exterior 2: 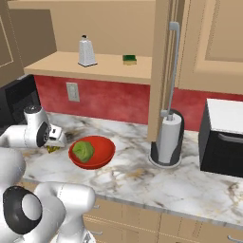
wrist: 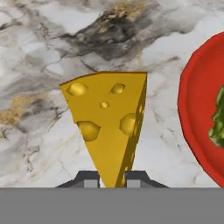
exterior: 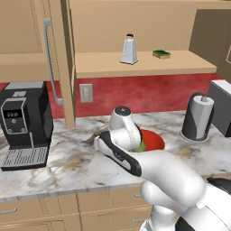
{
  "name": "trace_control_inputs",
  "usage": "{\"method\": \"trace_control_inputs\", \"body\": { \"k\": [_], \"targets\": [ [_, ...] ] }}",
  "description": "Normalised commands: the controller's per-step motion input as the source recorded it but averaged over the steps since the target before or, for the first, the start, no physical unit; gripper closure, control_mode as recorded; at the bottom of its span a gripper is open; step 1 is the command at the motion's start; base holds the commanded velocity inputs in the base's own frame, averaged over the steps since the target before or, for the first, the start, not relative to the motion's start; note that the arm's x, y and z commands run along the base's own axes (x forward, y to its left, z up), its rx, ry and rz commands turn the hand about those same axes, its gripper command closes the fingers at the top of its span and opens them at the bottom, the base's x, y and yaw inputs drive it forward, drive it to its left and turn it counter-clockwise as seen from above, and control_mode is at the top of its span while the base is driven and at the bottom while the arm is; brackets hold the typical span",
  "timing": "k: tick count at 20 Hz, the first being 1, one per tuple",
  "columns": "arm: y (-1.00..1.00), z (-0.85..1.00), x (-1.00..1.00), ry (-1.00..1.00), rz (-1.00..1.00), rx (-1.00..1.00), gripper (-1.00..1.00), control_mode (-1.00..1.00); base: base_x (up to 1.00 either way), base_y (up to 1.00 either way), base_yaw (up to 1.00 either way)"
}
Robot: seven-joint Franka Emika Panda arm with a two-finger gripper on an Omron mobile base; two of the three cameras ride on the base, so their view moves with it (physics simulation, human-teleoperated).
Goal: Pick the cheese from the fridge and the cheese grater from the cabinet and place them next to the salad bowl.
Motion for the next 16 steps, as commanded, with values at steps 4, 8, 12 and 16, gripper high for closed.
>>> {"method": "trace_control_inputs", "body": {
  "k": [4,8,12,16],
  "targets": [
    [0.06,-0.28,0.33,0.12,0.00,0.00,1.00,-1.00,0.00,0.00,0.00],
    [0.05,-0.29,0.27,0.00,0.00,-0.02,1.00,-1.00,0.00,0.00,0.00],
    [0.01,-0.31,0.07,0.00,0.00,0.00,1.00,-1.00,0.00,0.00,0.00],
    [0.00,-0.23,0.00,-0.04,0.00,0.00,1.00,-1.00,0.00,0.00,0.00]
  ]
}}
